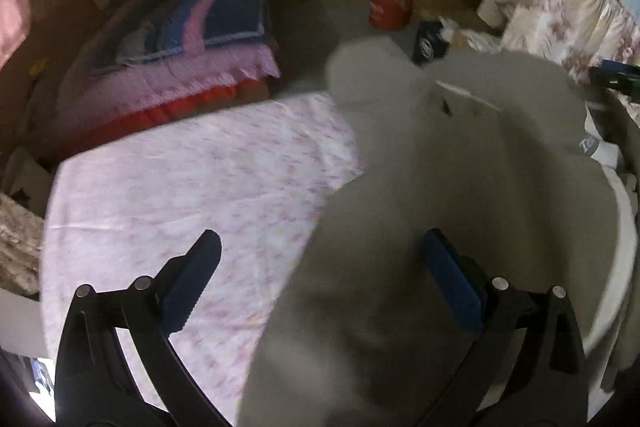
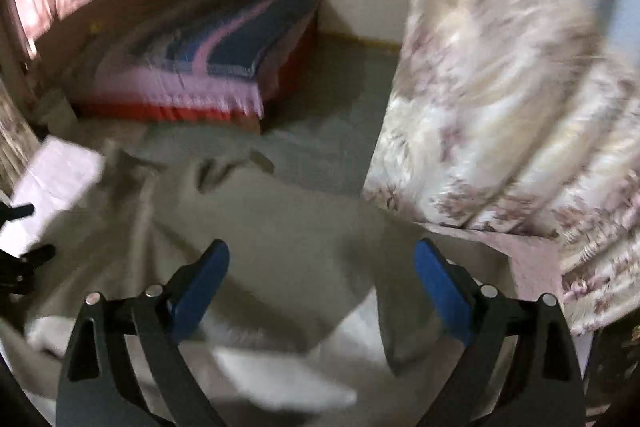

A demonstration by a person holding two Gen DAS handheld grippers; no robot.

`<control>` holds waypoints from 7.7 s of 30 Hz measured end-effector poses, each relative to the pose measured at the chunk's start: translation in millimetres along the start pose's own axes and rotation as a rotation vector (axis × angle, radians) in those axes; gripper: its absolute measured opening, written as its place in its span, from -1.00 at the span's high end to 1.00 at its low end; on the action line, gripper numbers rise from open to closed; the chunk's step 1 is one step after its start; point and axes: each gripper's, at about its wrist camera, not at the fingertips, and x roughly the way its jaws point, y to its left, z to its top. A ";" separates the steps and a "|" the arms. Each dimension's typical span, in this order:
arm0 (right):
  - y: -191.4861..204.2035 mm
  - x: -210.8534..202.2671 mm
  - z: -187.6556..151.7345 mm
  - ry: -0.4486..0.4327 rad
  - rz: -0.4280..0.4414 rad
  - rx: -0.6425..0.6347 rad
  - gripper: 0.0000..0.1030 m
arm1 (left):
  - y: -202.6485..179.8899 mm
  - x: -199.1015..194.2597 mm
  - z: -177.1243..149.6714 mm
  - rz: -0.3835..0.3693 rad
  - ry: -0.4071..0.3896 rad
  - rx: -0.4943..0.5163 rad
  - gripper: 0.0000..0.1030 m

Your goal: Fold large clothes

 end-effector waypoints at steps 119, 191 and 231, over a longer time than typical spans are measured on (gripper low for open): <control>-105.6 -334.4 -363.0 -0.404 -0.459 0.277 -0.84 | 16.1 -170.7 -190.9 0.050 -0.339 -0.103 -0.94; -67.0 -104.3 -104.8 -0.357 -0.068 0.157 0.46 | 33.2 -12.4 68.2 0.146 -0.137 0.026 0.63; -35.1 -111.8 -293.3 -0.102 -0.116 0.198 -0.48 | 28.7 -60.4 -186.0 0.013 -0.084 -0.103 -0.79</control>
